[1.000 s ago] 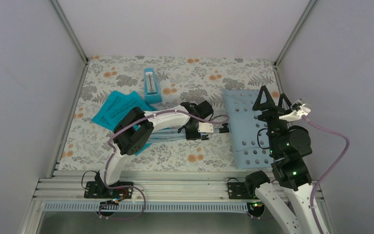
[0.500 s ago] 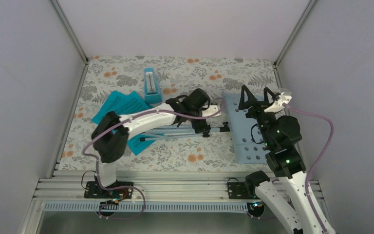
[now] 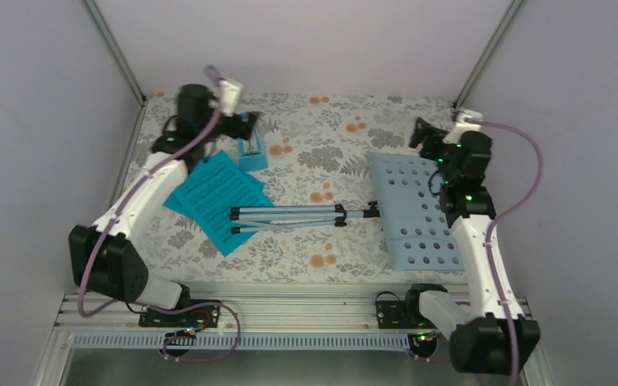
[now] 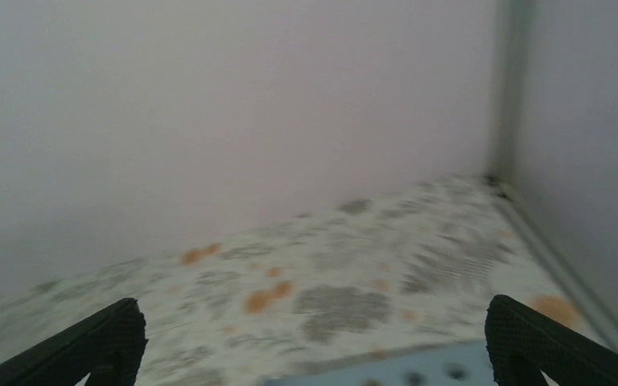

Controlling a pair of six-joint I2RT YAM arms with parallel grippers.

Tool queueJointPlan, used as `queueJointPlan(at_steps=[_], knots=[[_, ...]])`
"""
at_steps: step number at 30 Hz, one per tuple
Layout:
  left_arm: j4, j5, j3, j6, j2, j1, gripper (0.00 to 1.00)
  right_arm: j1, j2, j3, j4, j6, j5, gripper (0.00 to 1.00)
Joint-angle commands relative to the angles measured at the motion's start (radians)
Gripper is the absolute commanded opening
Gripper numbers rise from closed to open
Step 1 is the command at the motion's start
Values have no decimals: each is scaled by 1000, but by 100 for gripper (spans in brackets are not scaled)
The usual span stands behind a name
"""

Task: Pack up the instrument practice props

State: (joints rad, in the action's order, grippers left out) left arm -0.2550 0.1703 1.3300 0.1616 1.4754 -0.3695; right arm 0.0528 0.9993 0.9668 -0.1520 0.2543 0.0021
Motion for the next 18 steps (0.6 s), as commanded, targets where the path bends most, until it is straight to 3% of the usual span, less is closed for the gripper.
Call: queueJointPlan(at_steps=[1, 4, 7, 12, 18], knots=[[109, 53, -145, -186, -127, 288, 100, -259, 41, -108, 117, 68, -261, 100], [235, 53, -305, -286, -225, 481, 100, -284, 71, -223, 283, 19, -230, 100], [362, -48, -477, -366, -308, 608, 100, -284, 59, -390, 517, -43, -164, 99], [655, -167, -809, -382, -362, 632, 100, -279, 62, -679, 985, -43, -148, 100], [906, -111, -991, -366, -306, 615, 100, -267, 168, -725, 1092, -59, -125, 100]])
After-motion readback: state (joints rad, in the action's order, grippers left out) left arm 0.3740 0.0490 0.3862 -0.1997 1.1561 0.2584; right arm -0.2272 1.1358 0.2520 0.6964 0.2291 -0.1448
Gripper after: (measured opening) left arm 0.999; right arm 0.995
